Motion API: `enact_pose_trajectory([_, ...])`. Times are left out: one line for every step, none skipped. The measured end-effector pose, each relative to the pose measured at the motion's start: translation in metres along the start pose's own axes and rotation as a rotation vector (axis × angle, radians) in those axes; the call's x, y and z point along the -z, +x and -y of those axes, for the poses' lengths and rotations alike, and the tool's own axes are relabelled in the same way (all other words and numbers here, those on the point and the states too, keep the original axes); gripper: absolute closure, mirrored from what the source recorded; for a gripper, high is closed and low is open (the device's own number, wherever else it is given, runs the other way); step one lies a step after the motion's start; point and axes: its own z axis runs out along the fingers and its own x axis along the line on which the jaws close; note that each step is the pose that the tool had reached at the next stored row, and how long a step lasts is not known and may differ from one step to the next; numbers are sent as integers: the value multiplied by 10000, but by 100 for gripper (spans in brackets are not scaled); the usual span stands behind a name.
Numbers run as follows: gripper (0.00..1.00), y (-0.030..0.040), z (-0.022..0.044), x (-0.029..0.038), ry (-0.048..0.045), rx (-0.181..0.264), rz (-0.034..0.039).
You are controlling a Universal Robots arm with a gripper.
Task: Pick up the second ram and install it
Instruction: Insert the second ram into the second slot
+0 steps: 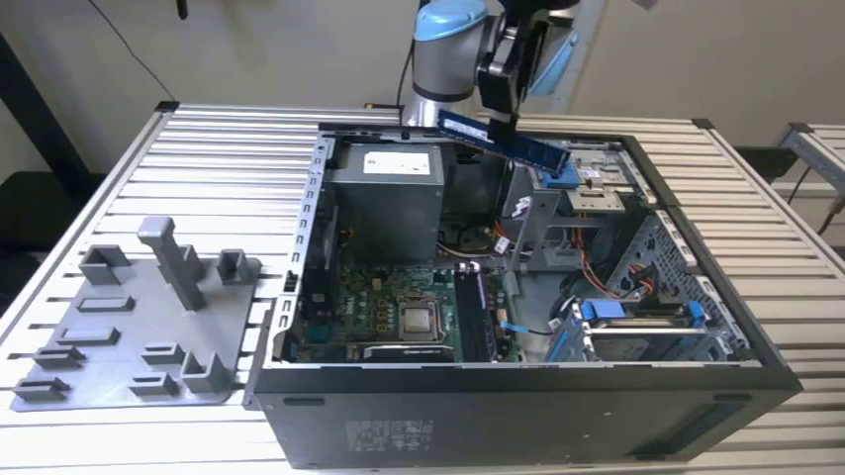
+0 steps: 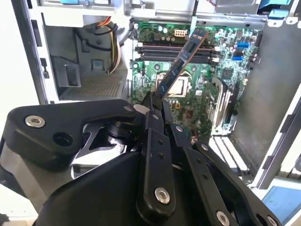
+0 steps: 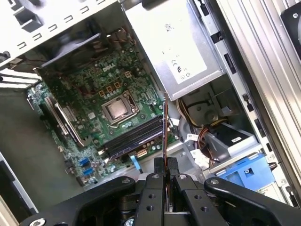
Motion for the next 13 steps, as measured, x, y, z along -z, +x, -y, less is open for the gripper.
enact_pose_trajectory([86,0,0,-2,0,-126,-1])
enact_pose_trajectory([86,0,0,-3,-1,-251,-3])
enact_pose_trajectory([86,0,0,-4,-1,-378,-4])
enact_pose_trajectory([86,0,0,-5,-1,-508,-6])
enact_pose_trajectory([86,0,0,-7,-1,-634,-7])
enact_pose_trajectory([86,0,0,-9,-2,-761,-7])
enact_pose_trajectory([86,0,0,-11,-2,-889,-9])
enact_pose_trajectory([86,0,0,-13,-2,-1018,-9])
enact_pose_trajectory([86,0,0,-14,-2,-1142,-11])
enact_pose_trajectory([86,0,0,-16,-2,-1263,-13])
enact_pose_trajectory([86,0,0,-18,-3,-1380,-13])
enact_pose_trajectory([86,0,0,-20,-3,-1501,-15])
enact_pose_trajectory([86,0,0,-22,-3,-1618,-16])
